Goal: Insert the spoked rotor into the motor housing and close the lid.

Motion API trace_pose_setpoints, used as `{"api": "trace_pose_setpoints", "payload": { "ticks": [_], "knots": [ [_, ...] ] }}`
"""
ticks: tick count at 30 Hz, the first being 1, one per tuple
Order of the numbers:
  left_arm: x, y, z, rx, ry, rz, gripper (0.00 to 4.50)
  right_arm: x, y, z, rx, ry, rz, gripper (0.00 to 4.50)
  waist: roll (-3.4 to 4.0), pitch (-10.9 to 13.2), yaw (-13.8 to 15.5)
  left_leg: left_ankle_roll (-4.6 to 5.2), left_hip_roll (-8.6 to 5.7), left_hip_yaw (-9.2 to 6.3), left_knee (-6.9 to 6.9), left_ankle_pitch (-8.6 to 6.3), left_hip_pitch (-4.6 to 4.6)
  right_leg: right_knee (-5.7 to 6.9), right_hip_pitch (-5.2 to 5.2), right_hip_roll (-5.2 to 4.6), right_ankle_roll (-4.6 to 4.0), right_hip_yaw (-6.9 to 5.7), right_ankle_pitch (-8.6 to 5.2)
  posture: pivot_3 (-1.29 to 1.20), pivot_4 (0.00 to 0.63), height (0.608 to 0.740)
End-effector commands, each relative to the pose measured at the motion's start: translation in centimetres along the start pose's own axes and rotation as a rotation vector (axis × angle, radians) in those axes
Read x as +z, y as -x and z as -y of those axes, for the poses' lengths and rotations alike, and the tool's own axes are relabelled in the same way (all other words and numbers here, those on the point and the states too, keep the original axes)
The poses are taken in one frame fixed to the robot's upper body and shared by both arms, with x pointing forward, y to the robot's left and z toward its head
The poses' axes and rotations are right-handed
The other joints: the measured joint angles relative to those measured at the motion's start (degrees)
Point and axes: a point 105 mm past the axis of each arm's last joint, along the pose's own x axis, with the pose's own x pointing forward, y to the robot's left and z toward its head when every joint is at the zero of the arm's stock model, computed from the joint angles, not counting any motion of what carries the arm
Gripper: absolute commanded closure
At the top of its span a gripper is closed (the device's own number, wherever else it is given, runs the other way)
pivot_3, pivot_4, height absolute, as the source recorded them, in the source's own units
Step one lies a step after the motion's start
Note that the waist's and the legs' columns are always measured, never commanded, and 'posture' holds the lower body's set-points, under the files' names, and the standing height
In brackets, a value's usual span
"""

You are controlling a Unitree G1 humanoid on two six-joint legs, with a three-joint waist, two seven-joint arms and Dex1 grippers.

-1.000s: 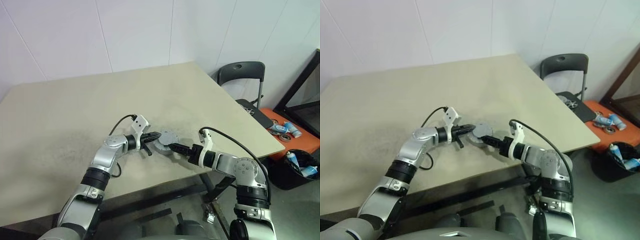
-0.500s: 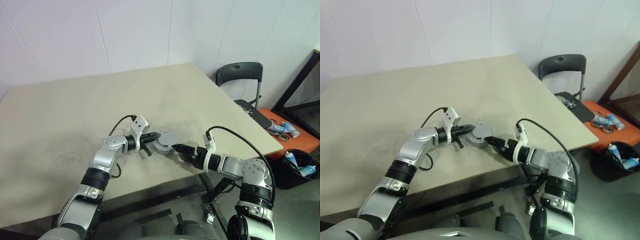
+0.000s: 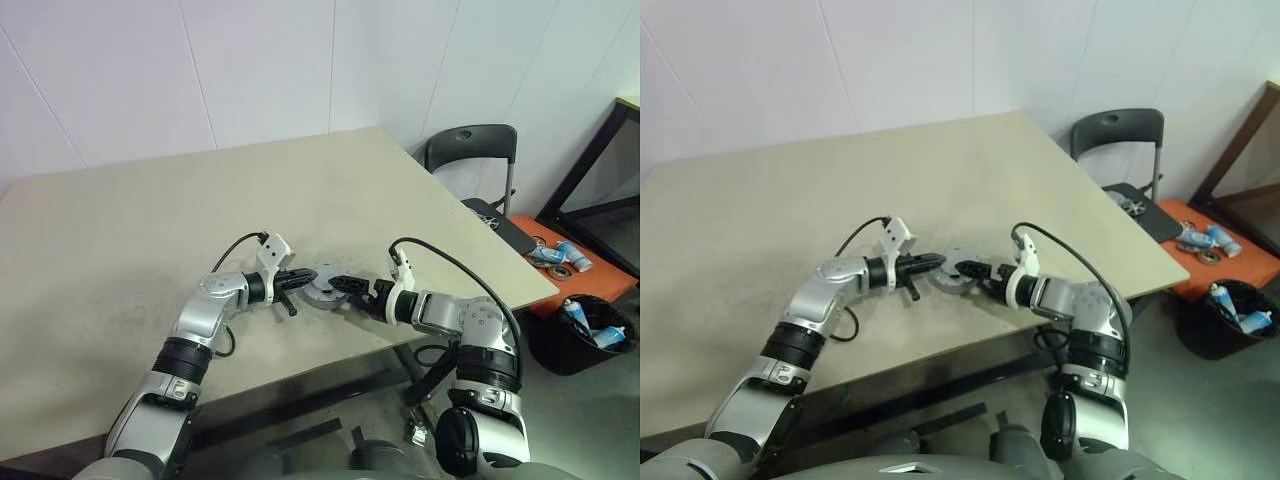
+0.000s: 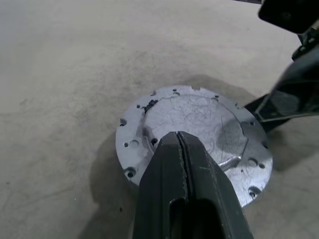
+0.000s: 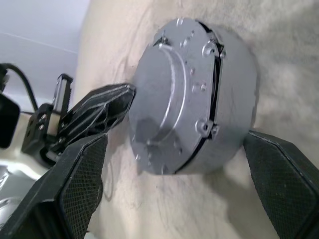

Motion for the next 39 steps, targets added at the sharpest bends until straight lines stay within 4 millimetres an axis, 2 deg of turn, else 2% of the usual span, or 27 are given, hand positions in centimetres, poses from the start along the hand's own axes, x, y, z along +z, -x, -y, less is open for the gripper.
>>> {"api": "trace_pose_setpoints", "payload": {
  "ticks": [1, 15, 17, 23, 27, 32, 33, 37, 39],
  "knots": [
    [-0.3, 0.7, -1.0, 0.035, 0.004, -0.018, 4.50, 0.9, -0.1, -1.4, 0.004, 0.043, 0.021, 0.02, 0.00, 0.00, 0.03, 0.00, 0.00, 0.00, 0.00, 0.00, 0.00, 0.00, 0.00, 0.00, 0.00, 0.00, 0.00, 0.00, 0.000, 0.740],
    [-0.4, -0.1, -0.9, 0.052, 0.006, 0.000, 4.50, 2.0, -1.8, -5.4, 0.121, 0.020, 0.055, 0.02, 0.04, 0.03, 0.02, 0.00, 0.00, 0.00, -0.04, 0.00, -0.03, 0.00, -0.04, 0.00, 0.03, 0.01, 0.02, 0.00, 0.000, 0.740],
    [-0.3, -0.1, -1.0, 0.054, 0.005, 0.001, 4.50, 2.0, -1.9, -5.5, 0.125, 0.014, 0.059, 0.02, 0.04, 0.04, -0.03, 0.00, 0.00, 0.01, -0.04, 0.00, -0.03, 0.00, -0.05, 0.00, 0.03, 0.01, 0.02, 0.00, 0.000, 0.740],
    [-0.2, -0.1, -1.1, 0.053, 0.001, 0.000, 4.50, 1.6, -2.0, -3.8, 0.077, -0.013, 0.057, 0.02, 0.05, 0.04, -0.17, 0.00, 0.02, 0.01, -0.05, 0.00, -0.02, 0.04, -0.07, 0.02, 0.03, 0.01, 0.02, 0.00, 0.000, 0.740],
    [-0.2, -0.1, -1.1, 0.049, -0.001, -0.003, 4.50, 1.5, -2.1, -2.0, 0.041, -0.039, 0.063, 0.84, 0.04, 0.04, -0.14, 0.00, 0.00, 0.01, -0.05, 0.00, -0.02, 0.04, -0.06, 0.01, 0.03, 0.01, 0.02, 0.00, 0.000, 0.740],
    [-0.3, -0.1, -1.0, 0.051, -0.001, -0.006, 4.50, 1.5, -2.6, -2.2, 0.083, -0.062, 0.077, 2.54, 0.06, 0.03, -0.80, 0.00, 0.01, 0.02, -0.06, 0.00, 0.01, 0.06, -0.04, 0.03, 0.04, 0.03, 0.02, 0.00, 0.000, 0.740],
    [-0.3, -0.1, -1.0, 0.052, 0.000, -0.006, 4.50, 1.5, -2.7, -2.7, 0.121, -0.064, 0.077, 2.70, 0.06, 0.03, -0.94, 0.00, 0.01, 0.01, -0.06, 0.00, 0.05, 0.06, 0.00, 0.04, 0.04, 0.03, 0.02, 0.00, 0.000, 0.740],
    [-0.4, 0.0, -1.0, 0.053, 0.003, -0.007, 4.50, 1.2, -3.0, -3.6, 0.184, -0.076, 0.062, 2.80, 0.06, 0.04, -1.30, 0.00, 0.00, 0.01, -0.04, 0.00, 0.03, 0.07, 0.00, 0.02, 0.04, 0.03, 0.02, 0.00, 0.000, 0.740],
    [-0.4, 0.0, -1.0, 0.054, 0.003, -0.007, 4.50, 0.5, -3.3, -3.4, 0.183, -0.084, 0.036, 3.26, 0.06, 0.05, -1.37, 0.00, 0.01, 0.03, -0.05, 0.00, 0.00, 0.07, -0.05, 0.03, 0.05, 0.06, 0.02, 0.00, 0.000, 0.740]
  ]
}}
